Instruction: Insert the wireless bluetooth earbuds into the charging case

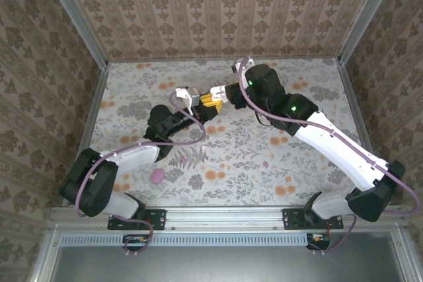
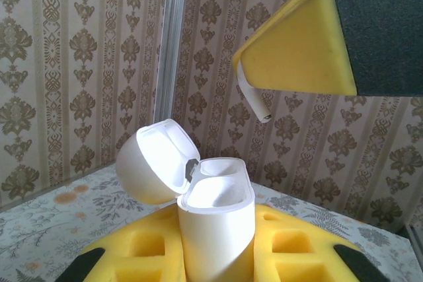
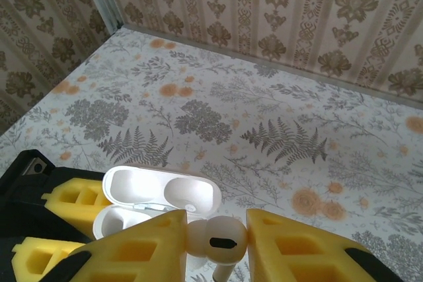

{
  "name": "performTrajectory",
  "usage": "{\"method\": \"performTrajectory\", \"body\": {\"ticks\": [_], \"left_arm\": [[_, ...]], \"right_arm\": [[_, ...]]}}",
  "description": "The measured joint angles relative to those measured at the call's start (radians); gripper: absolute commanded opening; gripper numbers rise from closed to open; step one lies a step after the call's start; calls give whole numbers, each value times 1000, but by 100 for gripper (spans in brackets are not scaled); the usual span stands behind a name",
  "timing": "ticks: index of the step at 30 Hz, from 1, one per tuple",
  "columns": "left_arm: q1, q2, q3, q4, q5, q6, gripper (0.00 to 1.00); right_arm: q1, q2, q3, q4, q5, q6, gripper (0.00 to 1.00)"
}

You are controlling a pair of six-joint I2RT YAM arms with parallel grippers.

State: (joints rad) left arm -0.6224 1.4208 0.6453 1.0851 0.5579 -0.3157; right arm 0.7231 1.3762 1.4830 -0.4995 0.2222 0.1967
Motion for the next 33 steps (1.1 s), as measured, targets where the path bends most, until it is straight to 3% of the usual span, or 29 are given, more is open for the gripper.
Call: {"method": "performTrajectory", "body": {"ticks": [33], "left_arm": [[-1, -1, 1, 25, 5, -32, 15]], "right_arm": [[7, 76, 11, 32, -30, -15, 29]]}}
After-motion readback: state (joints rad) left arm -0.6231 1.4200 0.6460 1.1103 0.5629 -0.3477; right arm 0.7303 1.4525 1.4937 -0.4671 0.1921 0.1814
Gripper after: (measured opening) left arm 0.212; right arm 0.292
